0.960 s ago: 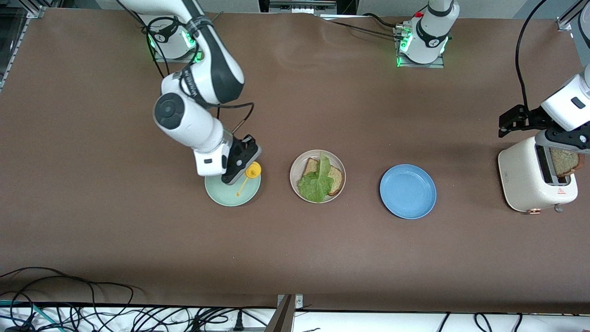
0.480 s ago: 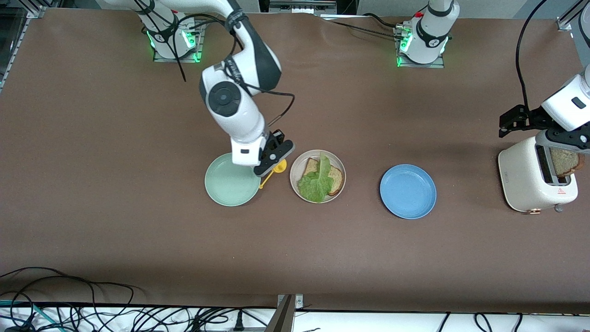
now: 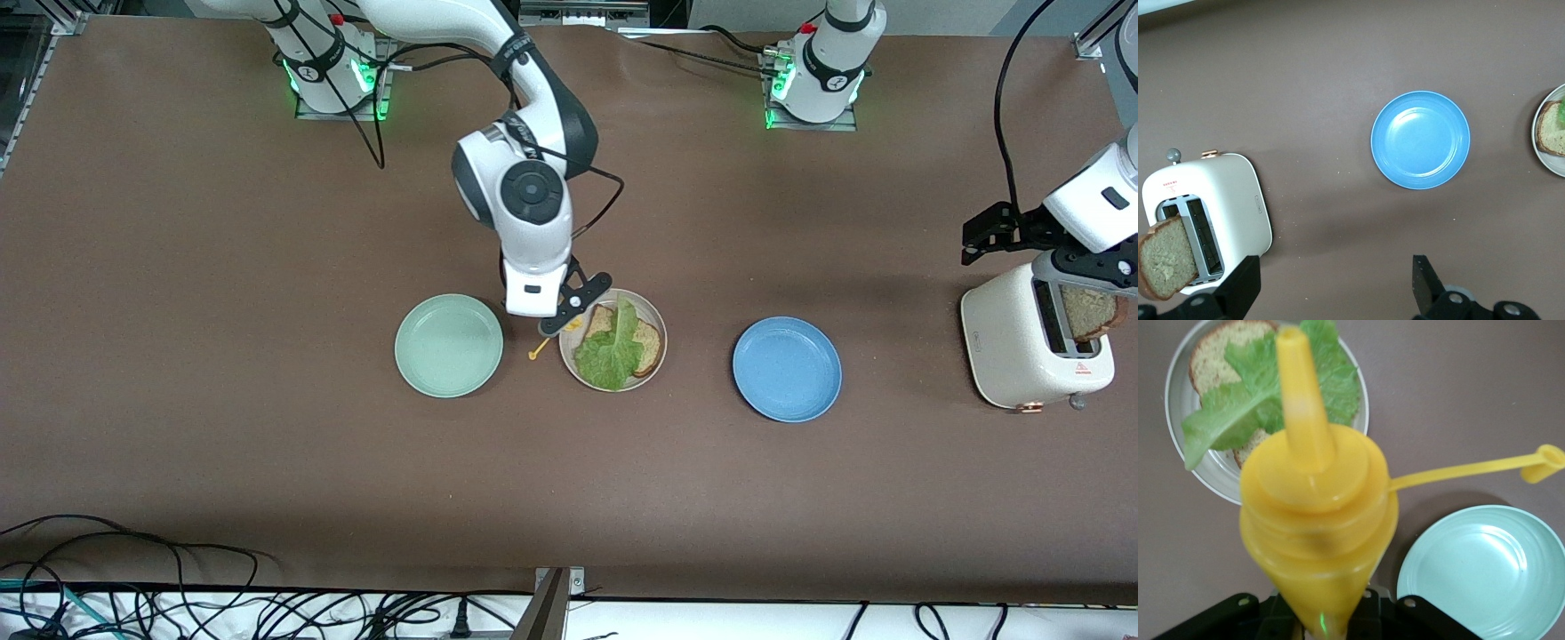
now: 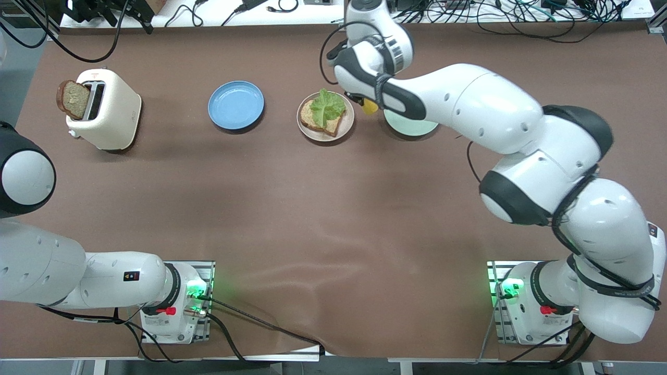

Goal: Make sandwich on beige plate with both arms

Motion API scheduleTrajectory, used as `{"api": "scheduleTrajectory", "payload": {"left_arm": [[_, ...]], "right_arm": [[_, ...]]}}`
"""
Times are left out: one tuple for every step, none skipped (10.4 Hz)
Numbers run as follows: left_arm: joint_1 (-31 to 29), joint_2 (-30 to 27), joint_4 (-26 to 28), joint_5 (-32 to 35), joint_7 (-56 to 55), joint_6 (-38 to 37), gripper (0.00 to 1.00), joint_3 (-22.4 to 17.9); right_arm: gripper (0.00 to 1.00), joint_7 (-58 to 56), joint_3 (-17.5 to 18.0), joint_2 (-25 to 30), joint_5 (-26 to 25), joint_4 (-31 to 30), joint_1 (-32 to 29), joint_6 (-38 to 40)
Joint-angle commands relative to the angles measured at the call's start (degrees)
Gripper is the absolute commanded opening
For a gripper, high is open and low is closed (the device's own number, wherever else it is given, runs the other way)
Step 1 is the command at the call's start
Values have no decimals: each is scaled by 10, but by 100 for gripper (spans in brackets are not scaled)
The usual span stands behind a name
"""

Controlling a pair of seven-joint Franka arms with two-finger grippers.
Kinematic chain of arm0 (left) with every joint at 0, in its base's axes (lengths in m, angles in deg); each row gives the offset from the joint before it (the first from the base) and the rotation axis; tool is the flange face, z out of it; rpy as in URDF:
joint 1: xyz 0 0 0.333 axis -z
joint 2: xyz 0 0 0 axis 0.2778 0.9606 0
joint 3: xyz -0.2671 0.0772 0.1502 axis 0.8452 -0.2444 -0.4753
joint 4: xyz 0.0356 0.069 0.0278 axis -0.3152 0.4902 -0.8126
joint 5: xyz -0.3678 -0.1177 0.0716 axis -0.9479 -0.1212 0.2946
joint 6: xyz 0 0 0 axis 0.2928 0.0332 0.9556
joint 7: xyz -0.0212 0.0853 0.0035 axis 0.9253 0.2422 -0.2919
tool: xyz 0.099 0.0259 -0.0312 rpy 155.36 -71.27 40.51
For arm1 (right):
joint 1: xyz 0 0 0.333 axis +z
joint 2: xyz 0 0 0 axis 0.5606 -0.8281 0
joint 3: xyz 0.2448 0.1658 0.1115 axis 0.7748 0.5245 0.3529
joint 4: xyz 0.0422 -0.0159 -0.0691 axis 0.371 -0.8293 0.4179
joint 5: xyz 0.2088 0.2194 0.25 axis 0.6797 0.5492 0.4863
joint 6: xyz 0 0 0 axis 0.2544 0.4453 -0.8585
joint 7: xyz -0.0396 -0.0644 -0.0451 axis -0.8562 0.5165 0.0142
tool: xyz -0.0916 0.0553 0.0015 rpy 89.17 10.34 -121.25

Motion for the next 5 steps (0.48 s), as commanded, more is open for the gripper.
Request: {"api": "scheduleTrajectory", "payload": {"left_arm": [[-2,3,-13,-12,-2,-10,100,1],[-3,4,-13,-12,-2,-10,100,0],[-3,4,-14,-13,-2,-10,100,0],[-3,3,-14,-12,-2,-10,100,0],[-3,4,-13,-12,-2,-10,100,0]], "right_arm": [[23,10,-18,-42,-34,57,9,56],[23,10,-18,-63,-41,80,13,70],[23,11,-18,-87,-41,108,13,78],[23,11,-19,-103,-41,117,18,77],[23,10,-20,-113,-42,118,17,79]]}}
